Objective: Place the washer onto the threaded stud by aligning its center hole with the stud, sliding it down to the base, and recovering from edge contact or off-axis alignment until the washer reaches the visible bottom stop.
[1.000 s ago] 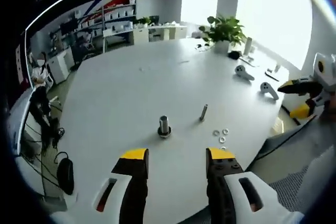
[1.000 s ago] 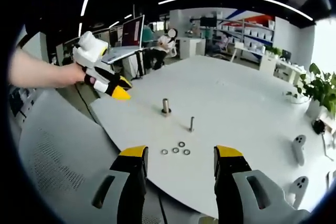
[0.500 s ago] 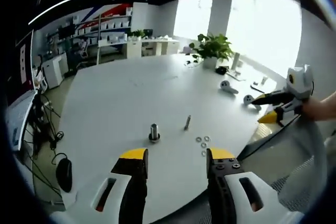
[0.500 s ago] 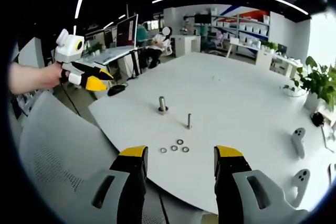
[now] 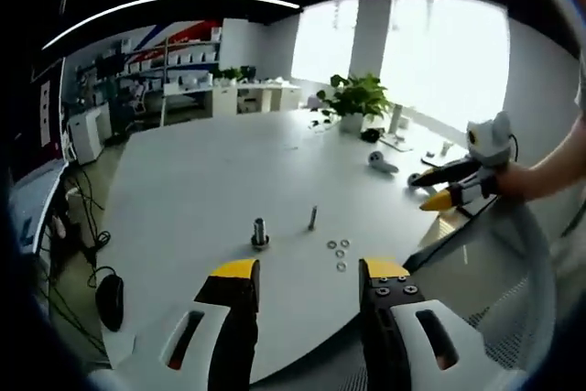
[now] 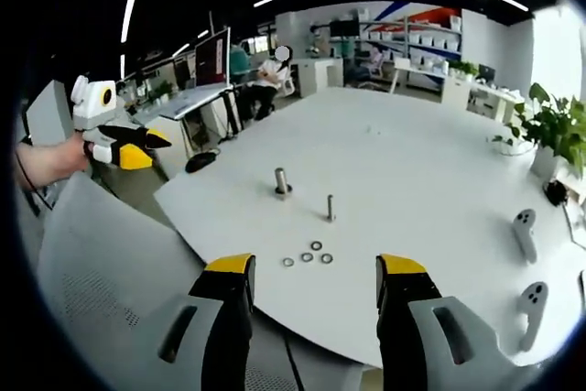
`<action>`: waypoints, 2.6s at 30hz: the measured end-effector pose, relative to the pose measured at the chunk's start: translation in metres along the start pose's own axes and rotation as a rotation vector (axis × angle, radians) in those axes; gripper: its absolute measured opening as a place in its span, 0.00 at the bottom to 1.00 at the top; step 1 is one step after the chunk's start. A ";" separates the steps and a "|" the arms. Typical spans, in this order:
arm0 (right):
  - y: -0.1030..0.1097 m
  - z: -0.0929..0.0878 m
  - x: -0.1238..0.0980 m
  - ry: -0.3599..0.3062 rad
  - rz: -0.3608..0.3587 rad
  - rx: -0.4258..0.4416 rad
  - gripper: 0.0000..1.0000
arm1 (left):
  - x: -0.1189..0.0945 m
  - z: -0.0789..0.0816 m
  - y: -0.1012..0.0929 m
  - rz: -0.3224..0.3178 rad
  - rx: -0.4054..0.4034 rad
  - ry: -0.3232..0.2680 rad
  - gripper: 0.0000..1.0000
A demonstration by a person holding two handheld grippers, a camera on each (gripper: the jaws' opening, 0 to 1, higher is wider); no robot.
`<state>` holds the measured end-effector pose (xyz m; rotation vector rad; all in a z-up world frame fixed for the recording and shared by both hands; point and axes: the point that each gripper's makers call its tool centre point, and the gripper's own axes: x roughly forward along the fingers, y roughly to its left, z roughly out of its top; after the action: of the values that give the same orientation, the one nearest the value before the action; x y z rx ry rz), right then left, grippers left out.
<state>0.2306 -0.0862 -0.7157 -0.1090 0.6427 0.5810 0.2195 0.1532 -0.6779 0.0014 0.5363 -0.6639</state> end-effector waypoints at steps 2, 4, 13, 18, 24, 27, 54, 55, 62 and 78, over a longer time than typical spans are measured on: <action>-0.001 -0.002 0.000 0.005 -0.006 0.007 0.55 | 0.000 0.002 -0.001 0.003 0.007 -0.011 0.42; -0.004 0.000 -0.001 0.000 -0.020 0.024 0.55 | -0.001 0.002 -0.004 -0.003 0.019 -0.028 0.42; -0.001 -0.004 0.001 0.018 -0.006 0.033 0.55 | -0.003 0.010 -0.003 -0.005 0.029 -0.072 0.34; -0.002 -0.001 0.000 0.002 -0.013 0.051 0.55 | -0.001 0.000 -0.002 -0.023 -0.012 -0.035 0.39; 0.010 -0.005 0.006 0.037 0.055 -0.003 0.55 | -0.001 0.003 -0.004 -0.037 -0.026 -0.046 0.38; 0.025 -0.001 0.010 0.024 0.160 0.011 0.55 | -0.001 0.003 -0.003 -0.029 -0.012 -0.044 0.38; -0.025 -0.055 0.110 -0.117 0.281 -0.136 0.42 | 0.005 -0.021 0.008 0.026 0.011 0.082 0.36; -0.028 -0.059 0.114 -0.114 0.275 -0.129 0.42 | 0.005 -0.022 0.008 0.027 0.011 0.085 0.36; -0.037 -0.076 0.131 -0.109 0.278 -0.094 0.43 | 0.006 -0.026 0.010 0.030 0.007 0.107 0.36; -0.002 -0.067 0.141 -0.246 0.366 -0.300 0.41 | 0.008 -0.035 0.013 0.047 0.022 0.162 0.35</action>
<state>0.2877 -0.0389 -0.8533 -0.1990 0.3323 1.0264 0.2156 0.1652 -0.7143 0.0887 0.6825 -0.6267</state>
